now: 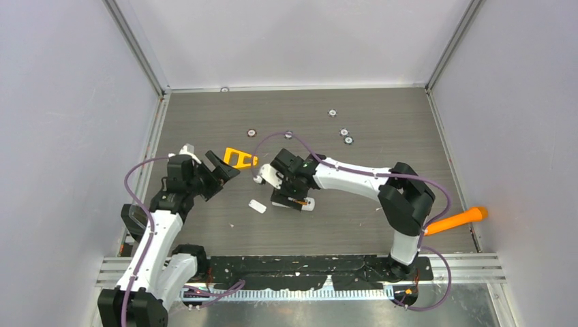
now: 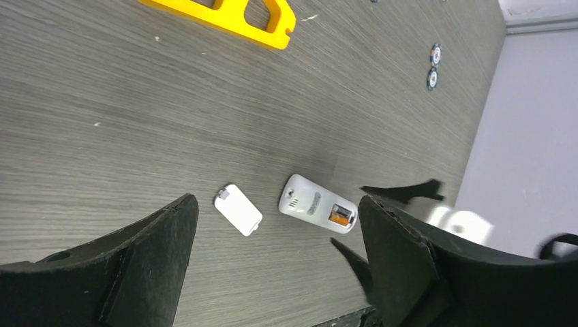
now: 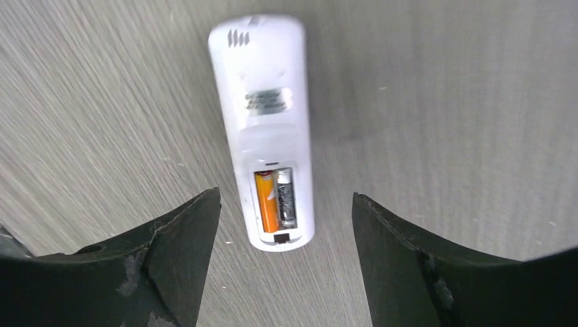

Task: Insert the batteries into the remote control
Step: Place the remote control at the center of the board, then pick up the battery cover at the center of the board.

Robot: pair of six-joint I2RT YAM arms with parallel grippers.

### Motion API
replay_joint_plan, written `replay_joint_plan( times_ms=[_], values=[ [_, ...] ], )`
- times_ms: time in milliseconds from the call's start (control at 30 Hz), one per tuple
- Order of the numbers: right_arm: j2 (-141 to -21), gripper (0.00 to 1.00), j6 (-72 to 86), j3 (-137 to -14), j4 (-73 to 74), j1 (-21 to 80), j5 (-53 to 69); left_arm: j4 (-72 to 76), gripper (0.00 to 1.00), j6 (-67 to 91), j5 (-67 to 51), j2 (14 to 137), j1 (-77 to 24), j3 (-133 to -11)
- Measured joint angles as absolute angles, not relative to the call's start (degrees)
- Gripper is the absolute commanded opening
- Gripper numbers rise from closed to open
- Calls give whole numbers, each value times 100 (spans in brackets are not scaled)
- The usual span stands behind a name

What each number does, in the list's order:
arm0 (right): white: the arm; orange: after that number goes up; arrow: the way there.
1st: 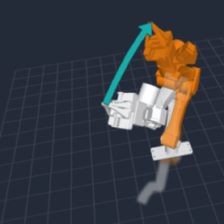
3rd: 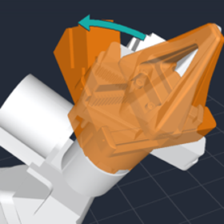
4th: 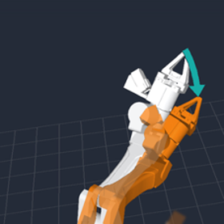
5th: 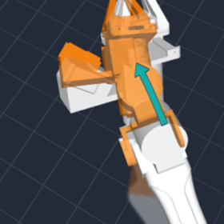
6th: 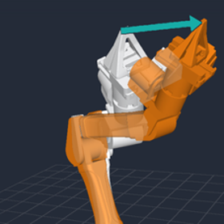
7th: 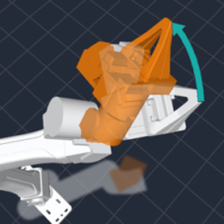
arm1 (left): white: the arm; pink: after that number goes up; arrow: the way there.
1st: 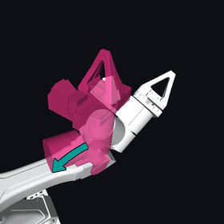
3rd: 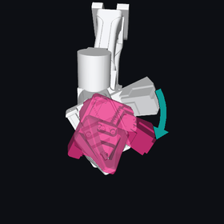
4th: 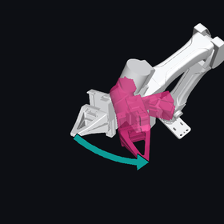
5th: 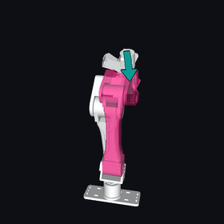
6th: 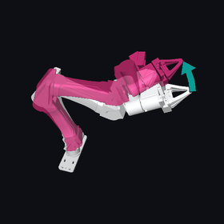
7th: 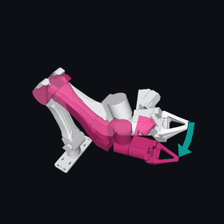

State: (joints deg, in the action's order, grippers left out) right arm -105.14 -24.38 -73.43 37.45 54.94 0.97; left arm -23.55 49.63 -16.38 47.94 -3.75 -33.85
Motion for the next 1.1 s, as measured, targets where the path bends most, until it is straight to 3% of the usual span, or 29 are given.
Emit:
replay_joint_plan(
  times_ms=[200, 367, 533, 867, 1100],
  values=[
    [-10224, 71, -1291, -8073, 3575, 5494, -423, -2808, 89, 4720, -1256, 4630, -331, -3686],
    [-10335, 58, 517, -8829, 3667, 5494, -982, -3111, 89, 4547, -803, 4473, -318, -3955],
    [-10899, 59, 2165, -9760, 3677, 5535, -919, -3402, 89, 4466, -375, 4322, -305, -4145],
    [-12068, 50, 4812, -10416, 4185, 5966, -1090, -4211, 89, 4257, 325, 3656, -296, -4499],
    [-12414, 37, 6147, -10687, 4663, 6344, -1245, -4644, 89, 4007, 797, 2974, -296, -4615]
  ],
)
